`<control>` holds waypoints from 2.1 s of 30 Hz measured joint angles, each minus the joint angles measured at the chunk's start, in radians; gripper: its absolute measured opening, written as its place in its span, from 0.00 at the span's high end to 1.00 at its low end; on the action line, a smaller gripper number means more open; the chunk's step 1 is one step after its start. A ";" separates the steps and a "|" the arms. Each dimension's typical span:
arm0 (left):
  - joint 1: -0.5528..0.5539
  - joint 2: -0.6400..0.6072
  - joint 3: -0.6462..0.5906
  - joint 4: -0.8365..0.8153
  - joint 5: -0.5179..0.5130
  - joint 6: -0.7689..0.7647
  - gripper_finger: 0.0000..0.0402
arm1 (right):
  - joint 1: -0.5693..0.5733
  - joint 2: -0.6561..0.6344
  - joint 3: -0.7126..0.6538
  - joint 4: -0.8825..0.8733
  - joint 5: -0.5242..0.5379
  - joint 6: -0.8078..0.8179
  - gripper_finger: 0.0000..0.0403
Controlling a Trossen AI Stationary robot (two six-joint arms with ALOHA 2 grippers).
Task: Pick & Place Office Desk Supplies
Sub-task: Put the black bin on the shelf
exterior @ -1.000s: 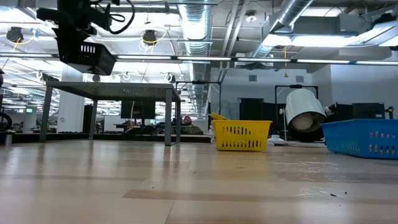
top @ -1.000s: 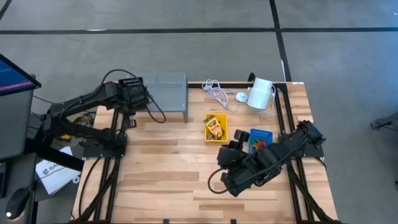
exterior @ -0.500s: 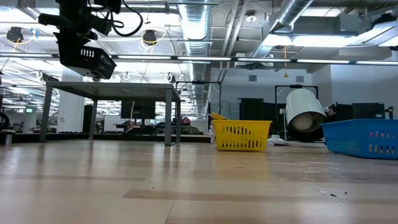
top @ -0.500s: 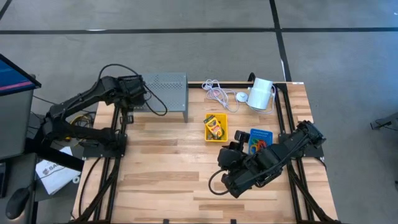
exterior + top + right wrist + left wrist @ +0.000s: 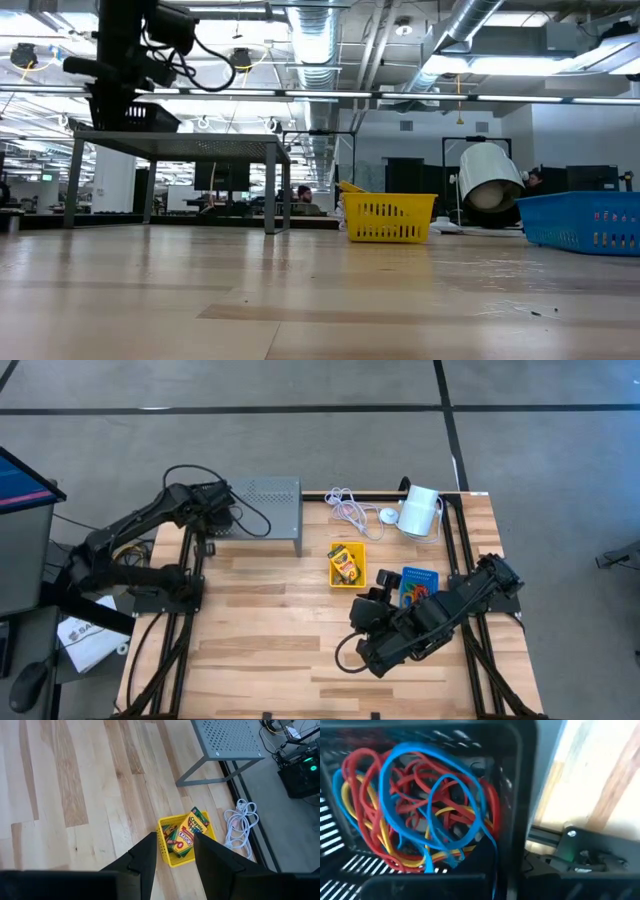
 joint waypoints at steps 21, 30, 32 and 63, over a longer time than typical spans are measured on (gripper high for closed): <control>0.041 -0.009 0.004 0.002 0.030 -0.015 0.72 | -0.015 0.000 0.000 0.000 0.001 -0.017 0.69; 0.034 -0.014 0.034 -0.021 0.034 -0.055 0.62 | -0.015 0.000 0.000 0.000 0.001 -0.017 0.69; 0.034 -0.014 0.041 -0.037 0.035 -0.060 0.61 | -0.015 0.000 0.000 0.000 0.002 -0.017 0.69; -0.035 -0.053 0.189 -0.173 0.116 -0.162 0.60 | -0.015 0.000 0.000 0.000 0.003 -0.033 0.69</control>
